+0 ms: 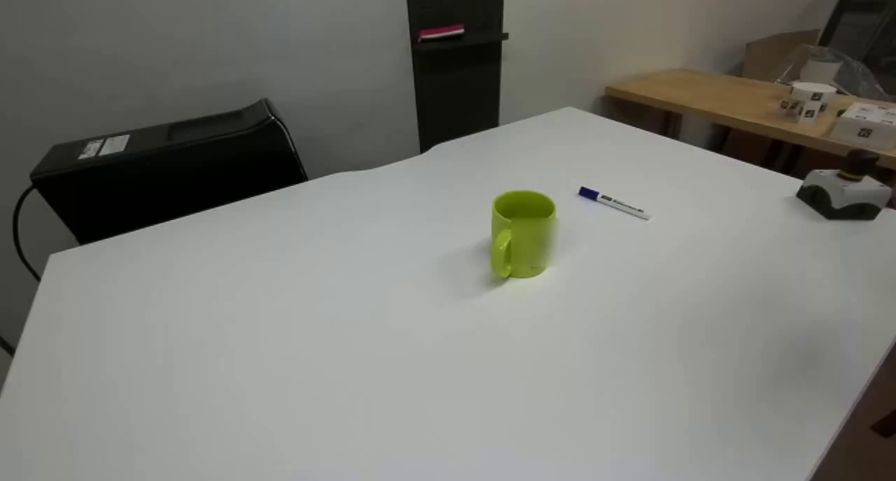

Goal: Pick up the marker and put it in the white cup

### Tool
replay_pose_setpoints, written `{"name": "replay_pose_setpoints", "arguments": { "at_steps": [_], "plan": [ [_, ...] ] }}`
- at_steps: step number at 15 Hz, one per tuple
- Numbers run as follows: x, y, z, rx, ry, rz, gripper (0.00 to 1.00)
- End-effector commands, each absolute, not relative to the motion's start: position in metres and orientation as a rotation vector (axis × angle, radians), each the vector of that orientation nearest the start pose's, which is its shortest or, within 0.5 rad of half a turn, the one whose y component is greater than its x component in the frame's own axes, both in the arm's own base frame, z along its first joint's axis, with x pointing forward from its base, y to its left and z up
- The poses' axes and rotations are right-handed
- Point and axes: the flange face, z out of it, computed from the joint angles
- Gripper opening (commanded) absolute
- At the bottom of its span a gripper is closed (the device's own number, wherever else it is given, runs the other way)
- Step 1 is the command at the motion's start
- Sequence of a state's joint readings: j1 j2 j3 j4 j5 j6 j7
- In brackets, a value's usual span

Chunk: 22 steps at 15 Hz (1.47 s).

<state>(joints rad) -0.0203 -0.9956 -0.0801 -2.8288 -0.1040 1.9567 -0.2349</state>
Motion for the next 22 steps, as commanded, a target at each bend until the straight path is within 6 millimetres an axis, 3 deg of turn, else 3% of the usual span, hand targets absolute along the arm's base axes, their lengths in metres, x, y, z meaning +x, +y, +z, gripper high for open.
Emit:
{"name": "replay_pose_setpoints", "arguments": {
  "at_steps": [1, 12, 17, 22],
  "plan": [
    [0.271, -0.033, 0.457, -3.169, -0.318, -0.173, 1.00],
    [0.272, -0.032, 0.453, -3.168, -0.320, -0.152, 1.00],
    [0.323, -0.073, 0.457, -3.126, -0.232, -0.142, 1.00],
    [0.393, -0.117, 0.447, -3.115, -0.144, -0.235, 1.00]
  ]
}}
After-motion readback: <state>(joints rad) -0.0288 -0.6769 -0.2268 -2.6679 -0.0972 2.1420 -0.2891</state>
